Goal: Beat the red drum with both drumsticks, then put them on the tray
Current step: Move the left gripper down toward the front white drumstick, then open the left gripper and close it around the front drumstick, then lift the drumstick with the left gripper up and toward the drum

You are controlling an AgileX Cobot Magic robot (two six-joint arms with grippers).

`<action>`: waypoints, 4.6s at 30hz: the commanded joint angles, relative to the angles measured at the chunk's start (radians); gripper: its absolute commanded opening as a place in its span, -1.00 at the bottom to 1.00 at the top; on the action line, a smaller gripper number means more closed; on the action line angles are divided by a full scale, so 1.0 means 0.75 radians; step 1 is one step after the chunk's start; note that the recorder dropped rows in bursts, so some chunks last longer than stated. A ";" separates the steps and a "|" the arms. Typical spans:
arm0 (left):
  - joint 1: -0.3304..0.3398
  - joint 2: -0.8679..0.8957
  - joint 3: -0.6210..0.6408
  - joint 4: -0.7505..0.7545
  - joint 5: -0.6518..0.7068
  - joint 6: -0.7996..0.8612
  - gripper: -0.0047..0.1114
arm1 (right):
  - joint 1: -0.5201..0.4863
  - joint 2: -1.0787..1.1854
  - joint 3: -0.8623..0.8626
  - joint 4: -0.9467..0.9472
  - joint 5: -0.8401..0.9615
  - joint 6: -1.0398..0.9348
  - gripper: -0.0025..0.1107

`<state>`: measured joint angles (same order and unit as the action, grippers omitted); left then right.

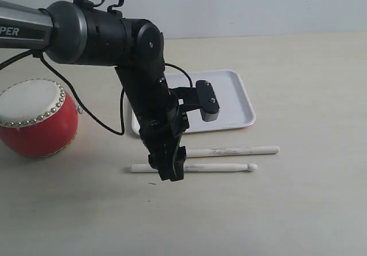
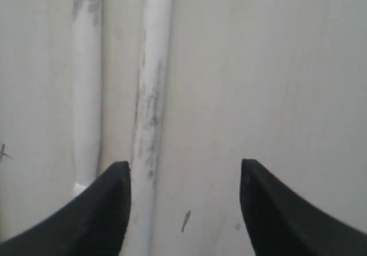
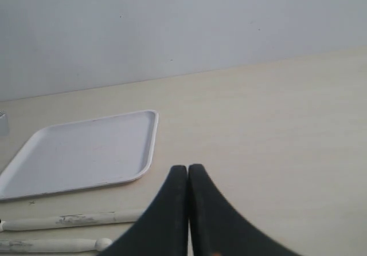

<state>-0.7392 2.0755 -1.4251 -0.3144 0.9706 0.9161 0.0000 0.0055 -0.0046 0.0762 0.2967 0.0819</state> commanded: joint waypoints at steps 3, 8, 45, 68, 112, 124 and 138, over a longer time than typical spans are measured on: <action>-0.014 -0.005 0.005 -0.027 -0.108 0.041 -0.15 | -0.008 -0.007 0.006 -0.004 -0.010 -0.003 -0.96; -0.014 -0.005 0.005 -0.061 -0.116 0.061 -0.15 | -0.008 -0.007 0.006 -0.004 -0.010 -0.003 -0.96; -0.014 0.111 0.005 -0.072 -0.136 0.066 -0.16 | -0.008 -0.007 0.006 -0.004 -0.010 -0.003 -0.96; -0.097 0.111 0.005 0.004 -0.105 -0.043 -0.15 | -0.008 -0.007 0.006 -0.004 -0.010 -0.003 -0.96; -0.113 -0.030 0.107 -0.061 -0.129 -0.044 -0.92 | -0.008 -0.007 0.006 -0.004 -0.010 -0.003 -0.96; -0.113 -0.232 0.107 -0.084 -0.159 -0.143 -0.92 | -0.008 -0.007 0.006 -0.004 -0.010 -0.003 -0.96; -0.113 -0.725 0.118 -0.085 -0.200 -0.336 -0.92 | -0.008 -0.007 0.006 -0.004 -0.010 -0.003 -0.96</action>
<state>-0.8198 1.6049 -1.3465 -0.3662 0.8308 0.6943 0.0000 0.0055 -0.0046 0.0762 0.2967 0.0819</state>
